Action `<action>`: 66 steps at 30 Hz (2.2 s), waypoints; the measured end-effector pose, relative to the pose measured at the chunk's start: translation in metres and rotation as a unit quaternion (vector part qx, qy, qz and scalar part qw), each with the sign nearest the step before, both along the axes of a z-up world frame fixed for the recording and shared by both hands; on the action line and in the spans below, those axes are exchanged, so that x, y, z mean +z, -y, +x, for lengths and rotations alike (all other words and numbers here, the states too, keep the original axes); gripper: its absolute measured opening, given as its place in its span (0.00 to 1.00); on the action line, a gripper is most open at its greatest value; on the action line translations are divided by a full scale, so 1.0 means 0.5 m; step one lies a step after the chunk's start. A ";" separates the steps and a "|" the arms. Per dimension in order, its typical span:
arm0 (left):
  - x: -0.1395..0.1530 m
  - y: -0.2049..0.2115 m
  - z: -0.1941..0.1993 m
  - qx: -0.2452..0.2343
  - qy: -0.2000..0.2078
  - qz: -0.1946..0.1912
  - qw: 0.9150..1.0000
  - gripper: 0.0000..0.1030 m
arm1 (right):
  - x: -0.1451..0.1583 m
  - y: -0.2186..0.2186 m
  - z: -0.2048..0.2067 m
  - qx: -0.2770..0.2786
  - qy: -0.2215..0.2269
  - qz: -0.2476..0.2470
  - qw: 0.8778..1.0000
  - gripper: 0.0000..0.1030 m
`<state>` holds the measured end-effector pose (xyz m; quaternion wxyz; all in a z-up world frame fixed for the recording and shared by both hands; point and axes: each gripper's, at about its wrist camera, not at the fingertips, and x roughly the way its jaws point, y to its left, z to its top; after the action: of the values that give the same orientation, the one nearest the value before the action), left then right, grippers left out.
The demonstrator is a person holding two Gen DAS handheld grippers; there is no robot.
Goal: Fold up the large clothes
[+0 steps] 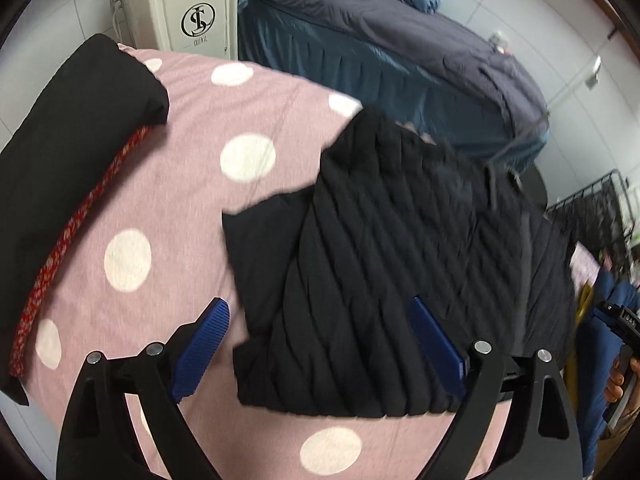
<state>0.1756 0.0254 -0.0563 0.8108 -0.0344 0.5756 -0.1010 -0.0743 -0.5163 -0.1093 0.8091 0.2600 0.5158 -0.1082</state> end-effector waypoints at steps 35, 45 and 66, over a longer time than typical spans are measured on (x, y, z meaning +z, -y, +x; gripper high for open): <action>-0.181 -0.109 -0.160 0.164 -0.100 -0.173 0.966 0.87 | -0.299 -0.012 -0.279 -0.236 0.057 0.368 0.897 0.78; -0.213 -0.193 -0.177 0.236 -0.109 -0.283 0.923 0.87 | -0.325 -0.022 -0.296 -0.242 0.061 0.400 0.882 0.78; -0.215 -0.102 0.102 0.057 -0.111 -0.209 0.970 0.93 | -0.245 0.046 -0.260 -0.188 0.034 0.271 0.943 0.78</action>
<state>0.2266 0.0761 -0.1636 0.7208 -0.2466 0.6254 -0.1687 -0.2045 -0.5394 -0.2320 0.6901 0.5652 0.4396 -0.1054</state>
